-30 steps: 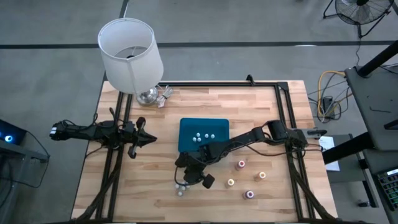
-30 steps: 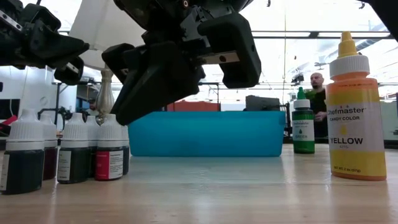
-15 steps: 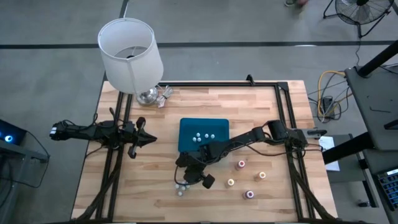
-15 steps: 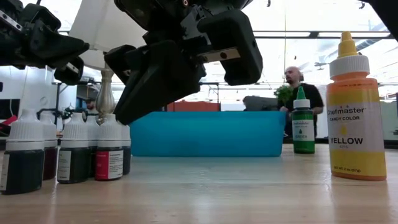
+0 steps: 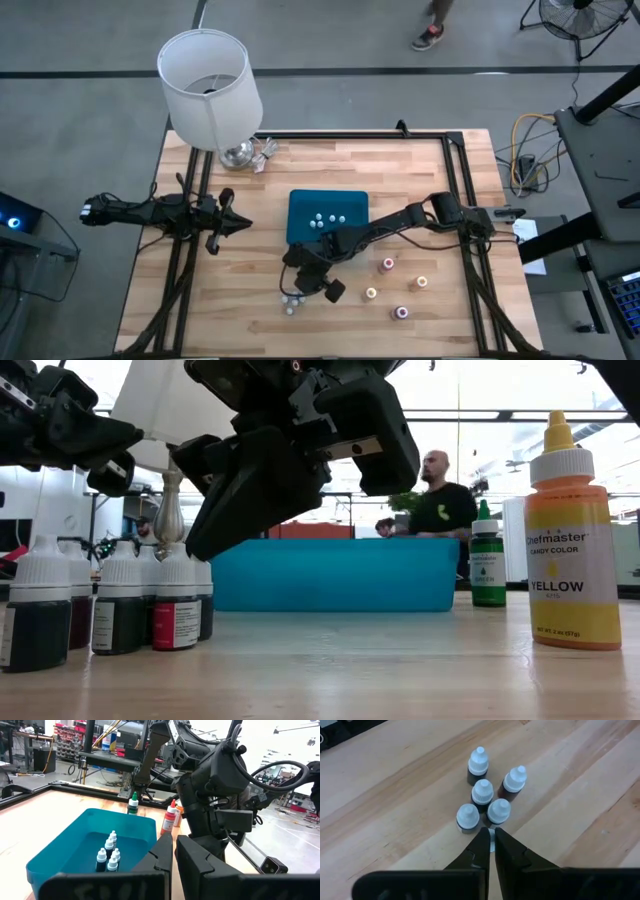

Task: Pick & Place food coloring
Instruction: Put the top small red food coloring bottle into the blue bin

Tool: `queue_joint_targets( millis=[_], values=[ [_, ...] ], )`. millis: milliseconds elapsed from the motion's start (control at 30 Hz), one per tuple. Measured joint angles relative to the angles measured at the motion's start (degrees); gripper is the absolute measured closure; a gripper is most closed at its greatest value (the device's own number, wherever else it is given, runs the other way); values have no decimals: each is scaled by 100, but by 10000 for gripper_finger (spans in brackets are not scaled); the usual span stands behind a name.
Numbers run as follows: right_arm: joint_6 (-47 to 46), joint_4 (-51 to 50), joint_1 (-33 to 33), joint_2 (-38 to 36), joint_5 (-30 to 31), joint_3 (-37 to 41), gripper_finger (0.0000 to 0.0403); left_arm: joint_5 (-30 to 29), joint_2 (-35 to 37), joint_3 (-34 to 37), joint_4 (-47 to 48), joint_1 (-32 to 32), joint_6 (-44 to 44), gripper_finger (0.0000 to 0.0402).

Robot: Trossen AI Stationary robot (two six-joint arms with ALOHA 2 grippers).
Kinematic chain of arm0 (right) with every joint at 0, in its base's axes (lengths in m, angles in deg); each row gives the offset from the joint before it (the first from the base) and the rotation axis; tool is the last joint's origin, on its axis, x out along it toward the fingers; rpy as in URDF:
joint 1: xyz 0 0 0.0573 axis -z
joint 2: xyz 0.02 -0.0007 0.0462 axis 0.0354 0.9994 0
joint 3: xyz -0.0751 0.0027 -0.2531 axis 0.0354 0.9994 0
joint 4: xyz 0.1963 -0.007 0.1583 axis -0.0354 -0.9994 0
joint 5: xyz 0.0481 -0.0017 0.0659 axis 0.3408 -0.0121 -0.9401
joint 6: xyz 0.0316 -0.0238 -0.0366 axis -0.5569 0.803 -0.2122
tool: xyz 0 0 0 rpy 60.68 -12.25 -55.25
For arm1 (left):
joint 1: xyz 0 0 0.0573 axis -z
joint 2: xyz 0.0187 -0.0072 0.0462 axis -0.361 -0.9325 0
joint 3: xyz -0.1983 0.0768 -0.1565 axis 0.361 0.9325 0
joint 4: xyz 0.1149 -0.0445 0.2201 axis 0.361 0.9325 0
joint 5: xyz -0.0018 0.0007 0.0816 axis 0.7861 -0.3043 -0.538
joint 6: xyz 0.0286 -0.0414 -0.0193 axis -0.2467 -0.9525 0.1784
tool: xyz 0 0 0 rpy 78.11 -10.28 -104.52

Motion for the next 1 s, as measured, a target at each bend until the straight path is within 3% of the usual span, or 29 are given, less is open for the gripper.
queue_joint_targets(
  millis=[1000],
  values=[
    [-66, -350, 274, -502, 310, 7, 394, 0, 2, 0, 0, 2, 2, 402]
  ],
)
